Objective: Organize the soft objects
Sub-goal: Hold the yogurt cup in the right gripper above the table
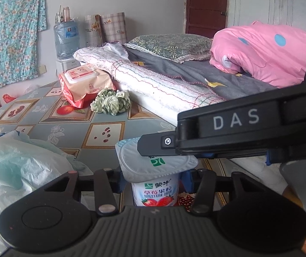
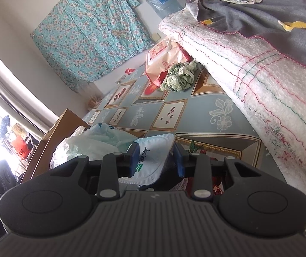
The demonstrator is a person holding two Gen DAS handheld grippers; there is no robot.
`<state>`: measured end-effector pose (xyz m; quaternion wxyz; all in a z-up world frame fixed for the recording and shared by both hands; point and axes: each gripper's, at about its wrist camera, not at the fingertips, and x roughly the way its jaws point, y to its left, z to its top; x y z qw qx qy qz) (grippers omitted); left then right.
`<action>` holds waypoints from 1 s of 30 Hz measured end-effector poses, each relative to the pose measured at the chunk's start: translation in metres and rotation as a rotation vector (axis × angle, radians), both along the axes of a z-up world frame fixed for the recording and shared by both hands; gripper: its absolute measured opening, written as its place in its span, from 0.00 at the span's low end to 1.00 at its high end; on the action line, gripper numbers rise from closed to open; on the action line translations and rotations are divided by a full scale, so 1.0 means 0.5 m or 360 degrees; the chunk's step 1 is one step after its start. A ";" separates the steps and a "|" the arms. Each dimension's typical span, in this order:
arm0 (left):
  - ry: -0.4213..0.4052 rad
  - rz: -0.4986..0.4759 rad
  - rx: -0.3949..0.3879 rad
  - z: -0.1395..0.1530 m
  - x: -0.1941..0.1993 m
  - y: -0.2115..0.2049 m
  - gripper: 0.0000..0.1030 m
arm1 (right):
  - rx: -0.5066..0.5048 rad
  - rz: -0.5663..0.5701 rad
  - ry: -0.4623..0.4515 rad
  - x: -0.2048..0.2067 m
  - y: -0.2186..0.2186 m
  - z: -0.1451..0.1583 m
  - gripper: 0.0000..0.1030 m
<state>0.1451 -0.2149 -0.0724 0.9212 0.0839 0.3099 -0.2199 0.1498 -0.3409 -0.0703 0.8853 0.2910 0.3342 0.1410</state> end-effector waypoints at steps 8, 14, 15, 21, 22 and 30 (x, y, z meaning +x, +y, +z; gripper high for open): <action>-0.0038 0.0001 -0.0025 0.017 -0.009 0.003 0.49 | -0.0023 -0.0006 -0.0042 -0.009 0.002 0.020 0.33; -0.0057 0.0006 -0.0039 0.028 -0.019 0.009 0.49 | -0.0032 -0.0005 -0.0069 -0.016 0.008 0.033 0.33; -0.0061 0.0008 -0.0041 0.031 -0.021 0.011 0.49 | -0.0033 -0.0004 -0.0074 -0.018 0.010 0.035 0.33; -0.0093 0.0022 -0.0061 0.047 -0.038 0.022 0.49 | -0.0046 0.0002 -0.0111 -0.029 0.021 0.053 0.34; -0.0098 0.0023 -0.0065 0.050 -0.041 0.023 0.49 | -0.0050 0.0003 -0.0118 -0.033 0.023 0.057 0.34; -0.0143 0.0039 -0.0092 0.073 -0.067 0.037 0.48 | -0.0072 0.0010 -0.0162 -0.061 0.042 0.085 0.34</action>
